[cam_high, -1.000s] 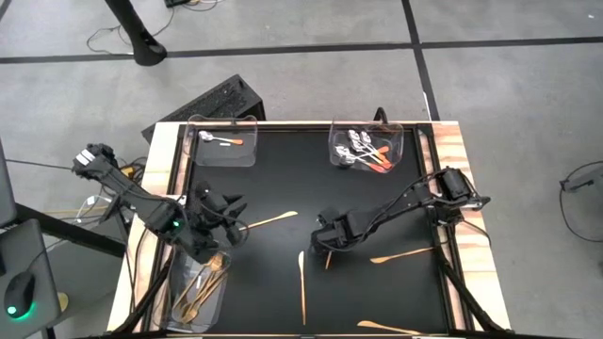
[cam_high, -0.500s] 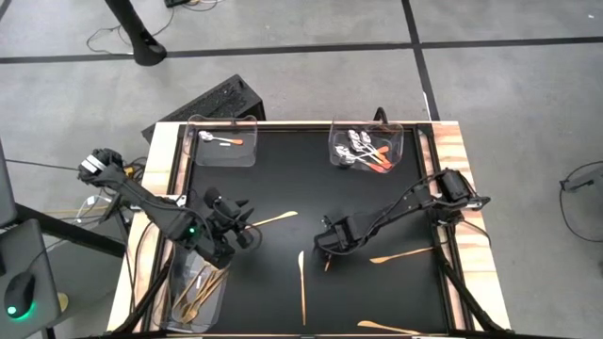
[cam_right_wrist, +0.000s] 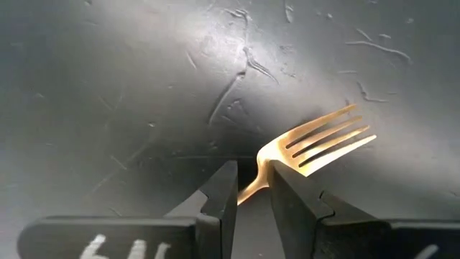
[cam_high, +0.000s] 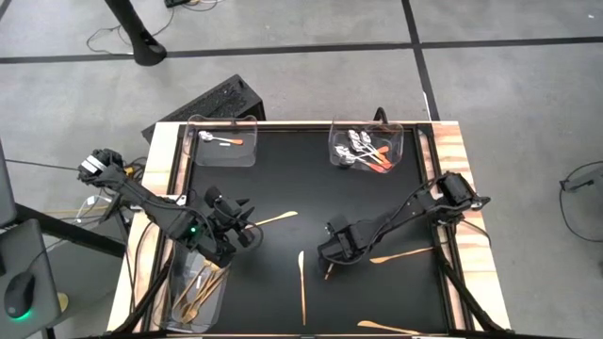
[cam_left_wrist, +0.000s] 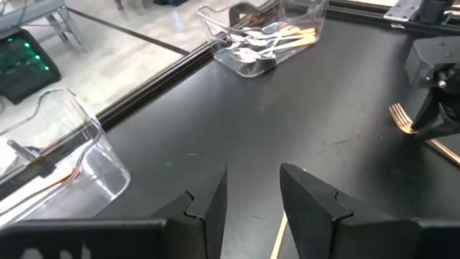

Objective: Sort silverware by color (type)
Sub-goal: Put the gold fork into the bottom left transparent bin

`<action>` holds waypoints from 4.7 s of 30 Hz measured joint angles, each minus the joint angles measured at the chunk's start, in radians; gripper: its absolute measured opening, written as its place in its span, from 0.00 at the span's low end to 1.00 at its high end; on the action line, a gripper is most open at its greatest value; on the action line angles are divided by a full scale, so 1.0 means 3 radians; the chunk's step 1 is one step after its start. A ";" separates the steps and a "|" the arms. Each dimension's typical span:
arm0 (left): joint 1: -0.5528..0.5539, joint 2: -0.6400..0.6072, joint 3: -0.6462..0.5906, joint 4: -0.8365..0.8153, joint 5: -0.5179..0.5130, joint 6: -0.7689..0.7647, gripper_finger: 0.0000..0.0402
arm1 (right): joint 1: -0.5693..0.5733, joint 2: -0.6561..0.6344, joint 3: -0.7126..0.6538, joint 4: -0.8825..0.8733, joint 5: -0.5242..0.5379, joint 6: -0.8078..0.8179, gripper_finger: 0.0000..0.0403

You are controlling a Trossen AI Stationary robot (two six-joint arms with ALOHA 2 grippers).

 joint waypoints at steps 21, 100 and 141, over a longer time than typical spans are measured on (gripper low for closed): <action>0.0039 -0.0001 0.0000 0.0050 -0.0009 0.0276 0.29 | 0.0151 -0.0492 0.0021 -0.0260 -0.0319 -0.4536 0.36; 0.0127 -0.0109 -0.0047 0.2296 0.0762 0.2696 0.49 | -0.0662 -0.0275 -0.0797 0.5660 -0.0978 -0.4906 0.01; 0.0574 -0.0275 -0.0051 0.2144 0.1506 0.2708 0.31 | -0.0689 -0.0294 -0.0781 0.5648 -0.0558 -0.5154 0.02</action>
